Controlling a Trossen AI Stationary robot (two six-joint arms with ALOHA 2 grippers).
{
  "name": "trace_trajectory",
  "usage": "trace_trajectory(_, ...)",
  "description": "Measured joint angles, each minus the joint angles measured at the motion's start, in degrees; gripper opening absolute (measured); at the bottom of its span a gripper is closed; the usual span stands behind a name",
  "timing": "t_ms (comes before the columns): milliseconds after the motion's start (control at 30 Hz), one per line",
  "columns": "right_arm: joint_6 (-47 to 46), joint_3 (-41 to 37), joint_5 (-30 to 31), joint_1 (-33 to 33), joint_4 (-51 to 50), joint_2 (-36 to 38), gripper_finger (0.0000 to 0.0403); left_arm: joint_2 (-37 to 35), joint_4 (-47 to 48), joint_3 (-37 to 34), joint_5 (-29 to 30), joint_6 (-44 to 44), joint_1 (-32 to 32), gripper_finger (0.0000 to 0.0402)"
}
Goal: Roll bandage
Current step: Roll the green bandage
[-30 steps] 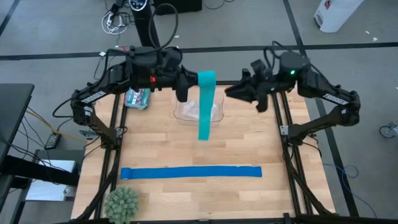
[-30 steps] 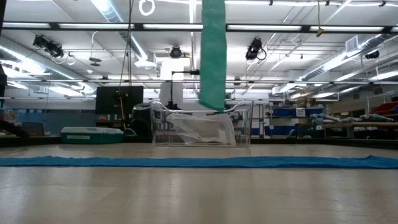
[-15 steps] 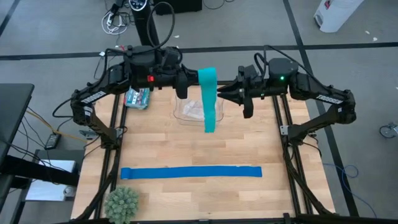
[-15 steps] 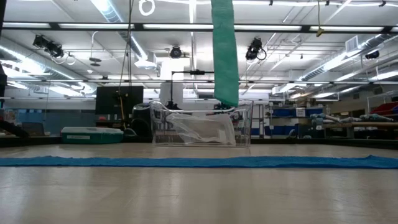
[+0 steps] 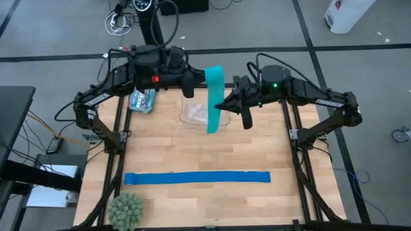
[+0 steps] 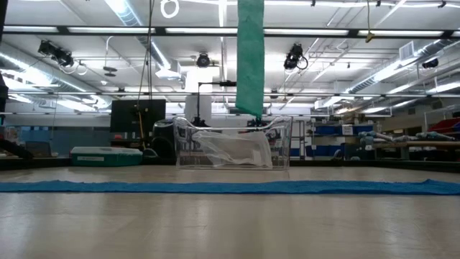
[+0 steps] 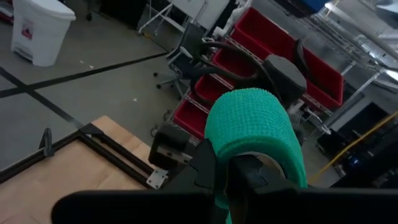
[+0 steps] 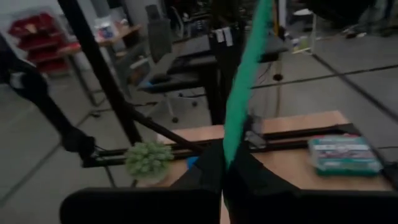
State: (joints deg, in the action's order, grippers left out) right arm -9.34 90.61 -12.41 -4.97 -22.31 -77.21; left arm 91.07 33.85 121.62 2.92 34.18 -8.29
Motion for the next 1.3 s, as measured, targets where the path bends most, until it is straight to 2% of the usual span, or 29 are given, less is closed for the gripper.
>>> trace_trajectory(367,-2.96,0.02,-7.49,1.25,-1.08,-0.02,0.0000,0.00,-0.19,0.00,1.08,2.51,-2.23,0.0018)
trace_trajectory(500,-1.07,0.04,-11.24,2.74,1.81,0.00,0.0000,0.00,0.02,0.00,2.52,2.64,-3.42,0.0018)
trace_trajectory(667,0.19,0.04,-9.70,1.59,0.33,-0.18,0.0000,0.00,-0.92,0.00,2.90,2.70,-3.94,0.0018)
trace_trajectory(833,-0.81,0.04,-3.47,-2.45,-2.65,-1.46,0.0000,0.00,-1.29,0.00,1.63,3.94,-3.96,0.0018)
trace_trajectory(933,-1.97,0.02,-2.35,-5.28,-3.23,-2.24,0.0000,0.00,-1.32,0.00,0.32,3.99,-3.18,0.0018)
trace_trajectory(1033,-2.42,0.04,-2.86,-7.67,-3.26,-2.43,0.0001,0.00,-0.96,0.00,-0.64,4.01,-2.44,0.0018)
trace_trajectory(1100,-2.73,0.04,-5.66,-8.37,-3.17,-2.42,0.0007,0.00,-0.47,0.00,-0.70,4.11,-1.94,0.0018)
trace_trajectory(1233,-4.97,0.04,-10.52,-8.72,-5.98,-1.45,0.0037,0.00,0.08,0.02,-2.94,5.07,-1.77,0.0018)
trace_trajectory(1300,-4.74,0.04,-10.84,-8.86,-9.13,-0.46,0.0056,0.00,1.26,0.02,-4.63,5.11,-1.82,0.0018)
